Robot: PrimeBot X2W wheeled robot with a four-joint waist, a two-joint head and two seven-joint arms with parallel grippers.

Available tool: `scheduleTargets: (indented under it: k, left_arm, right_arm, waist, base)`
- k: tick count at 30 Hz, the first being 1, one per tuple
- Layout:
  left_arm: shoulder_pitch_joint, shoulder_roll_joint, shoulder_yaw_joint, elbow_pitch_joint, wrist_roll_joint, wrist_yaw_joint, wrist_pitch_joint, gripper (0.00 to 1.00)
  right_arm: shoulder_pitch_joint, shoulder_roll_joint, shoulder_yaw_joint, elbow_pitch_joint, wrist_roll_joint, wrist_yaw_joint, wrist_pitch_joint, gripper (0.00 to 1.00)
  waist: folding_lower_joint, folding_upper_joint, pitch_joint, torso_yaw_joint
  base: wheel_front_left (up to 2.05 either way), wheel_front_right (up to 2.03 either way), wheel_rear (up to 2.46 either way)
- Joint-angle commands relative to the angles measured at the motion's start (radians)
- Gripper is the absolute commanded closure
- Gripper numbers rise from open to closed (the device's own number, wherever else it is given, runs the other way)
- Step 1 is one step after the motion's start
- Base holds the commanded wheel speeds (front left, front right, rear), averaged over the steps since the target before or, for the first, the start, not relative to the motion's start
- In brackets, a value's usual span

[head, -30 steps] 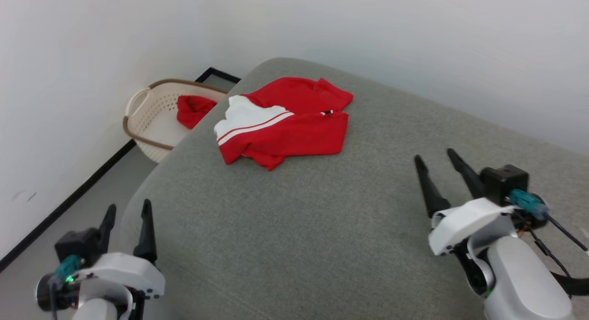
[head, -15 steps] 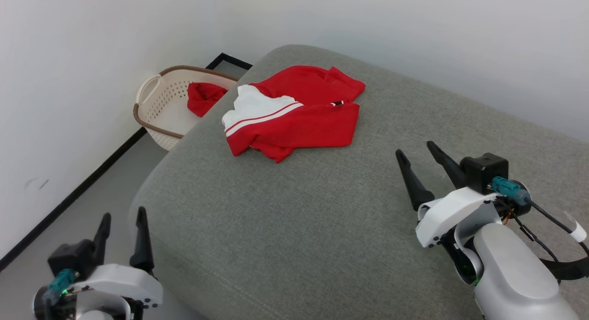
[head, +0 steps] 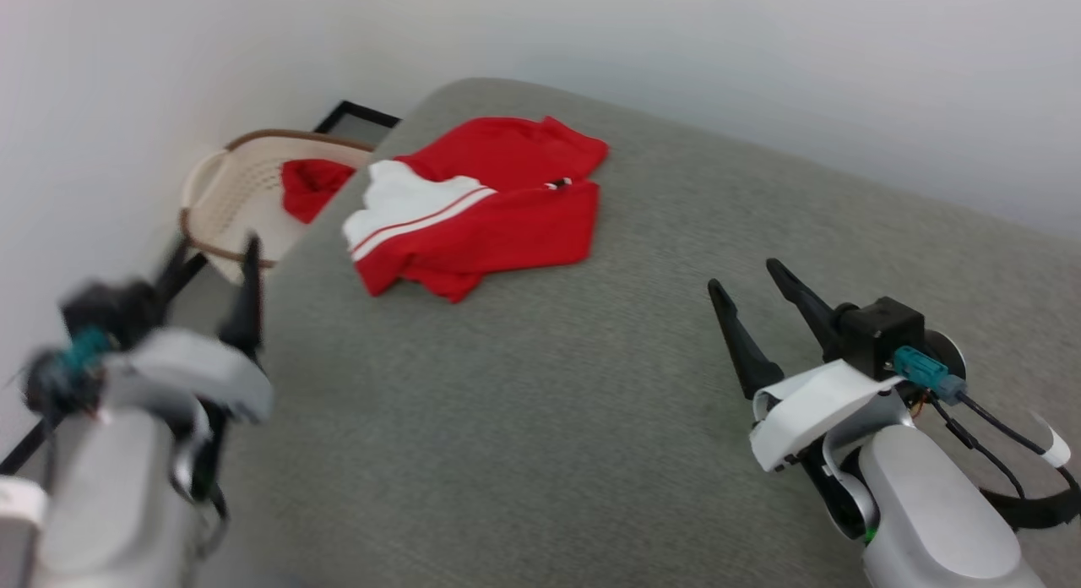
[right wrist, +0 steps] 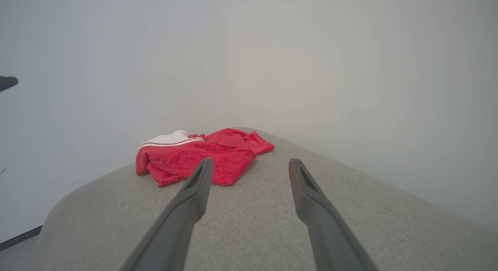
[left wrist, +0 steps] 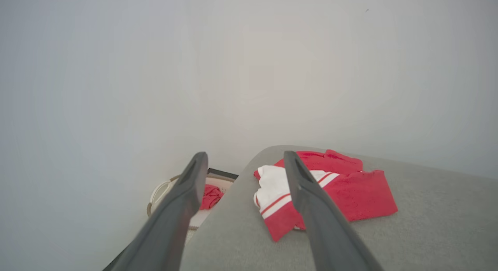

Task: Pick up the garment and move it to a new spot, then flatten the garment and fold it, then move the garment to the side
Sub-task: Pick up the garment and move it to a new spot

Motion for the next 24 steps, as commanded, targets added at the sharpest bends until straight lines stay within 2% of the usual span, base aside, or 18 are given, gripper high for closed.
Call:
scheduleTargets:
  k: [1, 8, 12, 15, 24]
  left_arm:
    - [-0.052, 0.026, -0.017, 0.013, -0.009, -0.003, -0.003, 0.00]
    - [-0.270, 0.184, -0.131, 0.127, -0.128, -0.003, 0.047, 0.00]
    - [-0.367, 0.272, -0.218, 0.194, -0.215, -0.003, 0.125, 0.00]
    - [-0.419, 0.312, -0.284, 0.231, -0.306, -0.003, 0.211, 0.00]
    - [-0.444, 0.447, -0.464, 0.262, -0.616, -0.002, 0.584, 0.00]
  right_arm:
    - [-0.019, 0.003, 0.010, -0.016, -0.016, 0.000, -0.001, 0.00]
    - [-0.041, 0.032, 0.052, -0.088, -0.064, 0.000, 0.012, 0.00]
    - [-0.052, 0.044, 0.075, -0.125, -0.087, 0.000, 0.018, 0.00]
    - [-0.060, 0.050, 0.084, -0.146, -0.095, 0.000, 0.020, 0.00]
    - [-0.069, 0.065, 0.124, -0.202, -0.108, 0.000, 0.038, 0.00]
  waist:
    - [0.0000, -0.0001, 0.123, -0.166]
    - [0.0000, -0.0001, 0.236, -0.332]
    - [0.0000, -0.0001, 0.281, -0.398]
    - [0.0000, -0.0001, 0.298, -0.430]
    - [0.0000, -0.0001, 0.341, -0.509]
  base:
    - [0.00, 0.00, 0.00]
    - [0.00, 0.00, 0.00]
    - [0.00, 0.00, 0.00]
    - [0.00, 0.00, 0.00]
    - [0.00, 0.00, 0.00]
